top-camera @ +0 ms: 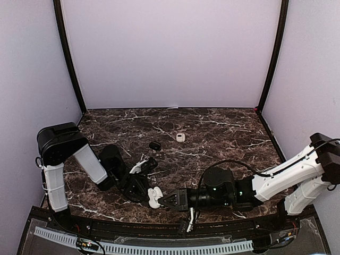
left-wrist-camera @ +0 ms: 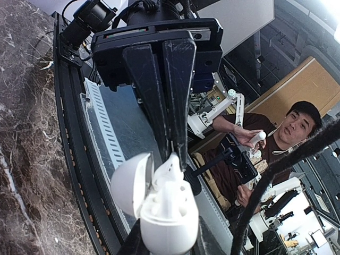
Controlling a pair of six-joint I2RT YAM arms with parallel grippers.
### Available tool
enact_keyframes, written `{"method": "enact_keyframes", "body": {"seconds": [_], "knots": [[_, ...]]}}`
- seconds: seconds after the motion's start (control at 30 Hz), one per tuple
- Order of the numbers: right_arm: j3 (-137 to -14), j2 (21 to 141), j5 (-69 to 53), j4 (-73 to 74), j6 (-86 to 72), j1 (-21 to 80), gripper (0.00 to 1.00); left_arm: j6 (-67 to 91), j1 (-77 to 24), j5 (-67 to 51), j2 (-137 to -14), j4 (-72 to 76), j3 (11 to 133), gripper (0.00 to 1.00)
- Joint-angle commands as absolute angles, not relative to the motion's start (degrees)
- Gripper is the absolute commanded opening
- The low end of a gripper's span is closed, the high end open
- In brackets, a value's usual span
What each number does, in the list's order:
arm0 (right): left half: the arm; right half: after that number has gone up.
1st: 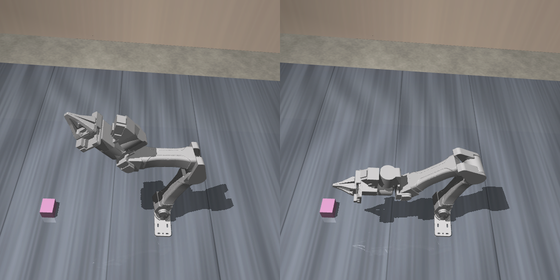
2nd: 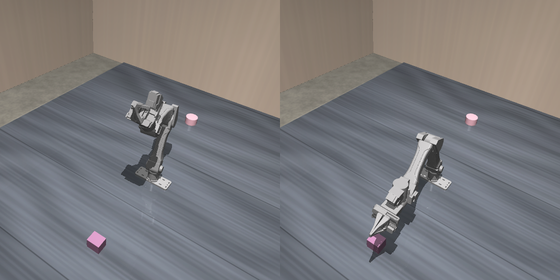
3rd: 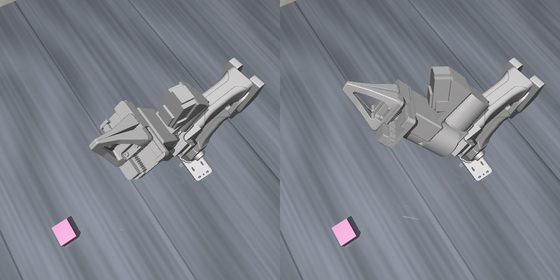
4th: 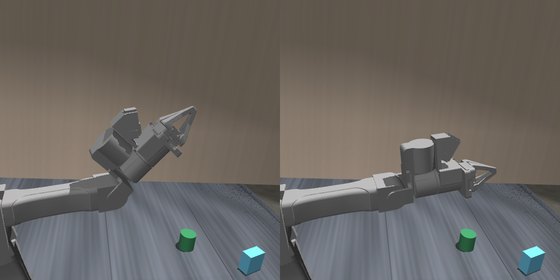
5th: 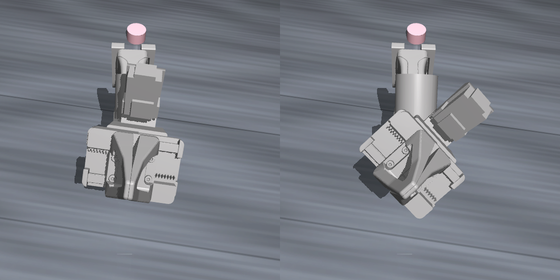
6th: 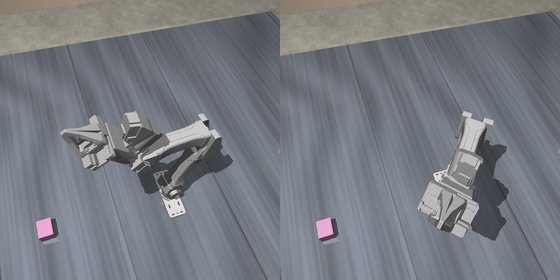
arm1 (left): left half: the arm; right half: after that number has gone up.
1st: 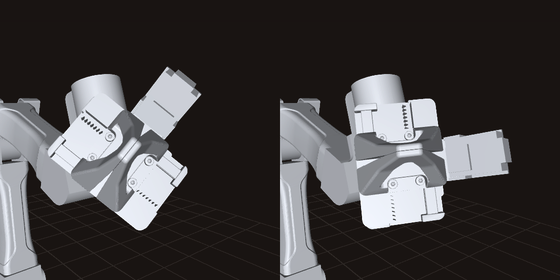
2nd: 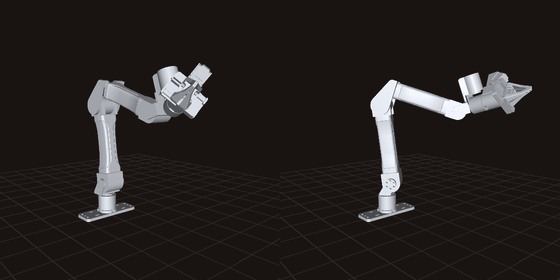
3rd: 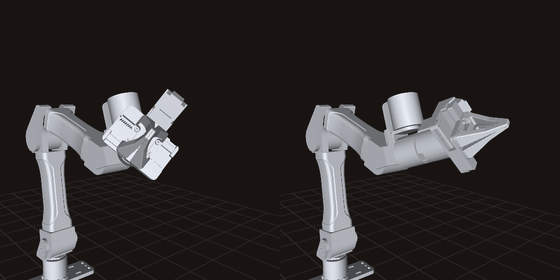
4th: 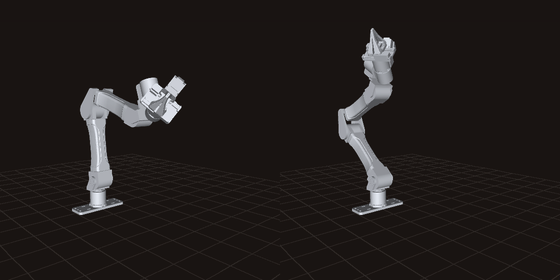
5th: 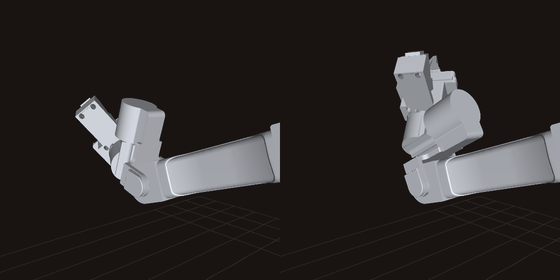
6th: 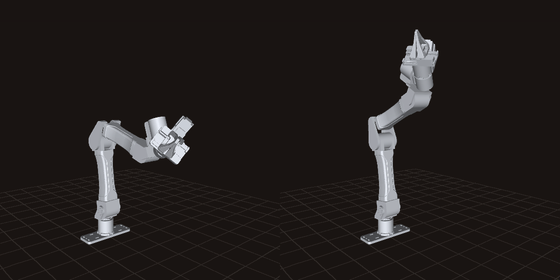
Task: Insert the wireless bluetooth earbuds into the charging case
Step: Insert the right earbud into the right side groove of the charging case.
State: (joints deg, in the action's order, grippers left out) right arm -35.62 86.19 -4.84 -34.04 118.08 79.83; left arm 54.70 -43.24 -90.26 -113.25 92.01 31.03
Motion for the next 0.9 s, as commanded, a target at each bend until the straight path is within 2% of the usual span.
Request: {"method": "enact_keyframes", "body": {"seconds": [0.0, 0.17, 0.6, 0.73, 0.87], "knots": [[-37.07, 87.33, -4.16, -33.49, 126.26, 80.77, 0.1, 54.76, -43.25, -91.67, -112.24, 104.94, 31.75, 0.0], [-37.33, 87.18, -3.53, -32.6, 126.48, 80.8, 0.21, 54.76, -43.24, -91.7, -112.24, 104.95, 31.73, 0.0], [-36.44, 78.22, -2.39, -27.75, 123.34, 80.96, 0.27, 53.22, -43.24, -91.76, -111.47, 104.94, 31.23, 0.0], [-36.48, 75.15, -4.23, -25.1, 115.41, 80.87, 0.27, 52.73, -43.24, -91.54, -111.36, 104.94, 31.1, 0.0], [-36.04, 73.61, -5.73, -29.14, 91.89, 79.84, 0.25, 51.99, -43.17, -91.26, -111.27, 104.94, 30.84, 0.0]]}}
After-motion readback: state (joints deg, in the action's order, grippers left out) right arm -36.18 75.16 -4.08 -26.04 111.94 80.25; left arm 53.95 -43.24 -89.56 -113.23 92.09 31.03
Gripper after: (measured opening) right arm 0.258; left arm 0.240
